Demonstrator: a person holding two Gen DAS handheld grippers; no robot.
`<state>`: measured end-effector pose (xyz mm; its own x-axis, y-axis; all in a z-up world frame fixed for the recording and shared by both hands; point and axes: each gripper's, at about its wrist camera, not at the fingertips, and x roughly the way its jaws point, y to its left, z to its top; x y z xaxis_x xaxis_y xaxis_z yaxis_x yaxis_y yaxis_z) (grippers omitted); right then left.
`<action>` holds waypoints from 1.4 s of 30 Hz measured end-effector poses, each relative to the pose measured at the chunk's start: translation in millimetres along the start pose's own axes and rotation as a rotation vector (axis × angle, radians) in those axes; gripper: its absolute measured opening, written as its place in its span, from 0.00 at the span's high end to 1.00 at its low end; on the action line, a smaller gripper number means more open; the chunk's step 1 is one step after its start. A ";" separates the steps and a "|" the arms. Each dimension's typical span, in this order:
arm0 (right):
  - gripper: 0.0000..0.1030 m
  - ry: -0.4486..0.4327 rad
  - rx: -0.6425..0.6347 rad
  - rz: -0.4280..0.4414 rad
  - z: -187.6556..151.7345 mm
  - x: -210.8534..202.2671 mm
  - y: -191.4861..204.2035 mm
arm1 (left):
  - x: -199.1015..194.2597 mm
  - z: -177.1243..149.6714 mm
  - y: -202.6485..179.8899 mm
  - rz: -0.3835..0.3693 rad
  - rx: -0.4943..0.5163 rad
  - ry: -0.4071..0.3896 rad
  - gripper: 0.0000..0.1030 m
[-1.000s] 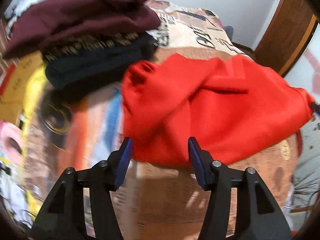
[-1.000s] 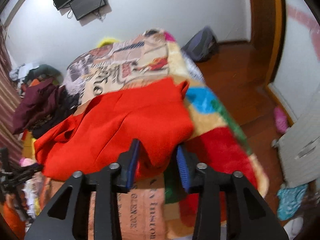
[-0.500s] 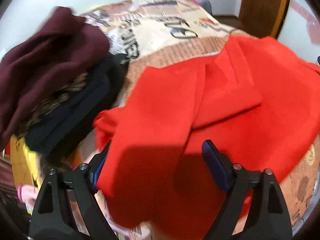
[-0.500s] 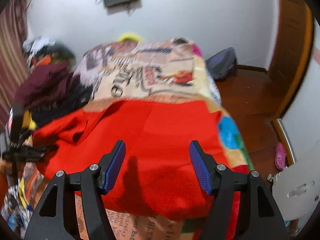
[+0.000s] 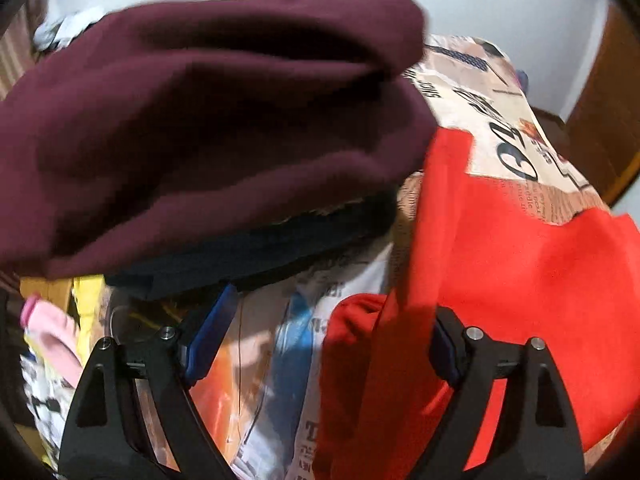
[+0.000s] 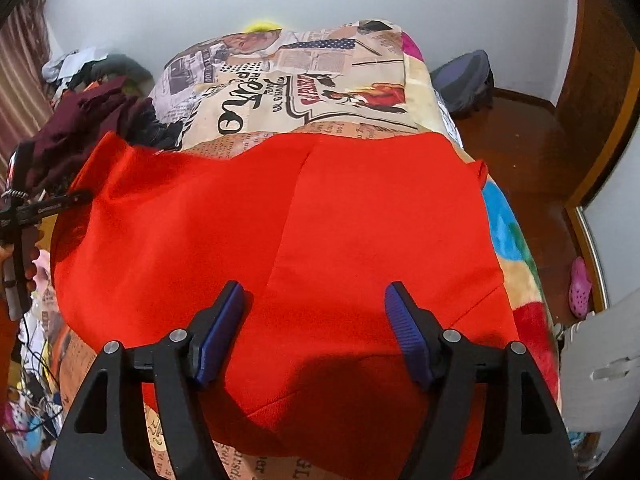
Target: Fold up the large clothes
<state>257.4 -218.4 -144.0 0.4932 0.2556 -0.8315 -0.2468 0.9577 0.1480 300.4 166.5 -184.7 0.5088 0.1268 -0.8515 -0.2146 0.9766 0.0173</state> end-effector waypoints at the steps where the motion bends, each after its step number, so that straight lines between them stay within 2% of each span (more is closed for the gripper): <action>1: 0.32 -0.002 0.001 -0.003 -0.7 -0.2 0.7 | -0.2 -2.5 2.3 -0.003 -0.004 0.007 0.17; 6: 0.32 -0.006 0.012 -0.013 0.8 -0.3 2.2 | -3.6 -16.2 4.9 0.029 0.022 0.009 0.17; 10: 0.32 -0.012 0.016 -0.023 1.6 -5.2 4.0 | -11.5 -25.4 18.8 0.009 -0.034 0.015 0.17; 15: 0.32 -0.041 0.001 -0.019 5.3 -16.3 10.1 | -34.5 -37.1 26.0 0.004 -0.057 -0.021 0.17; 20: 0.32 -0.097 -0.018 -0.003 11.0 -29.1 24.8 | -69.5 -50.5 28.6 -0.038 -0.088 -0.079 0.17; 27: 0.31 -0.156 -0.061 0.034 15.1 -39.4 57.0 | -91.3 -72.6 17.6 -0.136 -0.141 -0.093 0.17; 30: 0.30 -0.151 -0.094 0.031 13.3 -32.6 72.4 | -87.4 -90.8 14.3 -0.222 -0.190 -0.045 0.17; 34: 0.30 -0.118 -0.131 0.033 7.1 -20.2 85.5 | -69.0 -113.9 9.7 -0.319 -0.262 0.068 0.17; 38: 0.30 -0.075 -0.183 -0.008 0.3 -5.5 93.2 | -51.9 -131.8 0.2 -0.381 -0.281 0.159 0.17; 42: 0.30 -0.051 -0.207 -0.035 -6.8 5.2 94.0 | -38.6 -138.8 -6.3 -0.499 -0.350 0.219 0.17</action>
<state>231.0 -127.9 -138.0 0.5449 0.2340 -0.8052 -0.3926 0.9197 0.0016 166.5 131.3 -224.8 0.4442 -0.4017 -0.8008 -0.2745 0.7899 -0.5484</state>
